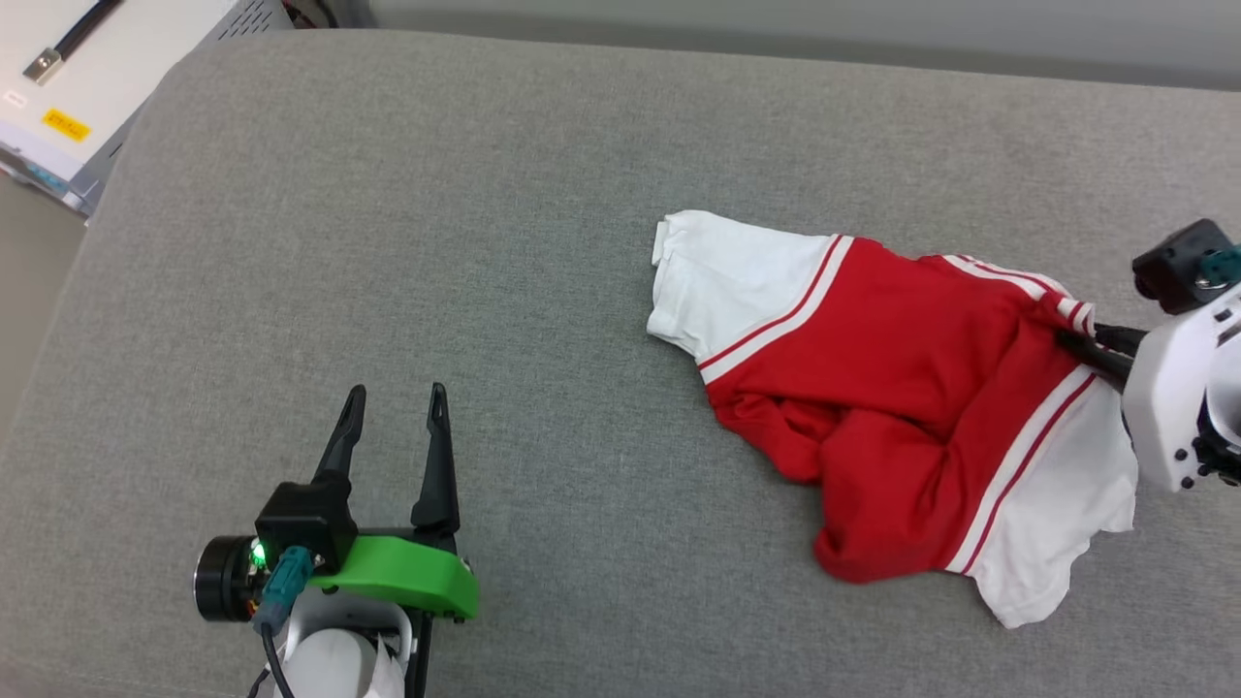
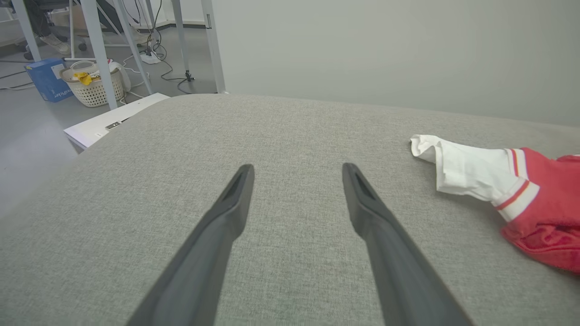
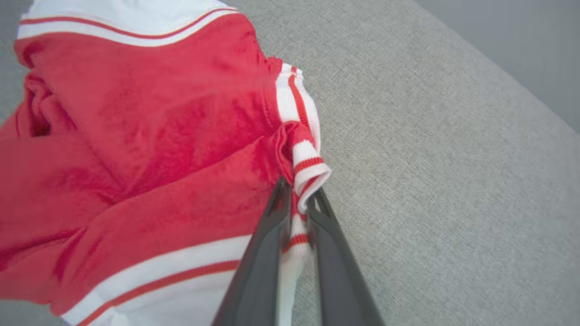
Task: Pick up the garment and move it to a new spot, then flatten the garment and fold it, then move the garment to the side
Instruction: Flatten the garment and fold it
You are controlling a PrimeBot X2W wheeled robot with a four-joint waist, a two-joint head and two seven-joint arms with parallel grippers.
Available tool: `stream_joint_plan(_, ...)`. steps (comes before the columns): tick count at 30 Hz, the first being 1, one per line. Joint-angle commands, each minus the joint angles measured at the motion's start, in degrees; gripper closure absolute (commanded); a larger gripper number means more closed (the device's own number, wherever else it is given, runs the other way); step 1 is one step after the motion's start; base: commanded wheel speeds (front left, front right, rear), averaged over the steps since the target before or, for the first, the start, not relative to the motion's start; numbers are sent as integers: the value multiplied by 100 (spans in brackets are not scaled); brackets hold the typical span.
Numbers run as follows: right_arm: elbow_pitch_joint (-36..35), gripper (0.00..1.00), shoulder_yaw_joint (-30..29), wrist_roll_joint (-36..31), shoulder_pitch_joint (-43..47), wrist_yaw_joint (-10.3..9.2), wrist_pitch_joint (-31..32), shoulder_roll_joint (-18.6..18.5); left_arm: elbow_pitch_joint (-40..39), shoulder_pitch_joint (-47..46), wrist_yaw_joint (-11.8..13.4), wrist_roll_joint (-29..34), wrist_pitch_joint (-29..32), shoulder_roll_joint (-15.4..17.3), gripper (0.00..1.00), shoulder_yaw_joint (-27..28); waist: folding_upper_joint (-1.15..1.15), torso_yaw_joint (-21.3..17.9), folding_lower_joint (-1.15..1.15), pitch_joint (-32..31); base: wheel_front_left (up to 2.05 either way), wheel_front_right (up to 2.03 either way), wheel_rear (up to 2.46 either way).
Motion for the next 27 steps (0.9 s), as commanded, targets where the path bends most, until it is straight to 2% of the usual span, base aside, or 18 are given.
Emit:
stream_joint_plan(1, -99, 100, -90, 25, 137, -5, -98, -102, 0, 80, 31, 63, -33, -26, 0, 34, 25, -152, 0, -195, 0, 0, 0)
stream_joint_plan(8, -672, 100, -879, -107, 492, -5, -163, -669, -35, 235, 10, 98, -33, -26, 0, 85, 25, -255, 0, -320, 0, 0, 0)
stream_joint_plan(13, -987, 100, -1550, -242, 618, -5, 151, -975, -69, 206, -1, 96, -33, -26, 0, 39, 25, -211, 0, -246, 0, 0, 0)
stream_joint_plan(17, -1078, 100, -1919, -383, 446, -5, 526, -1071, -83, 99, -3, 49, -33, -26, 0, -26, 25, -116, 0, -74, 0, 0, 0)
stream_joint_plan(22, -965, 100, -1944, -740, -18, -5, 1071, -970, -72, -77, 17, -44, -33, -26, 0, -154, 25, 91, 0, 190, 0, 0, 0)
stream_joint_plan(27, -417, 100, -1584, -998, -551, -5, 1467, -487, -88, -216, 87, -125, -33, -26, 0, -201, 25, 278, 0, 458, 0, 0, 0)
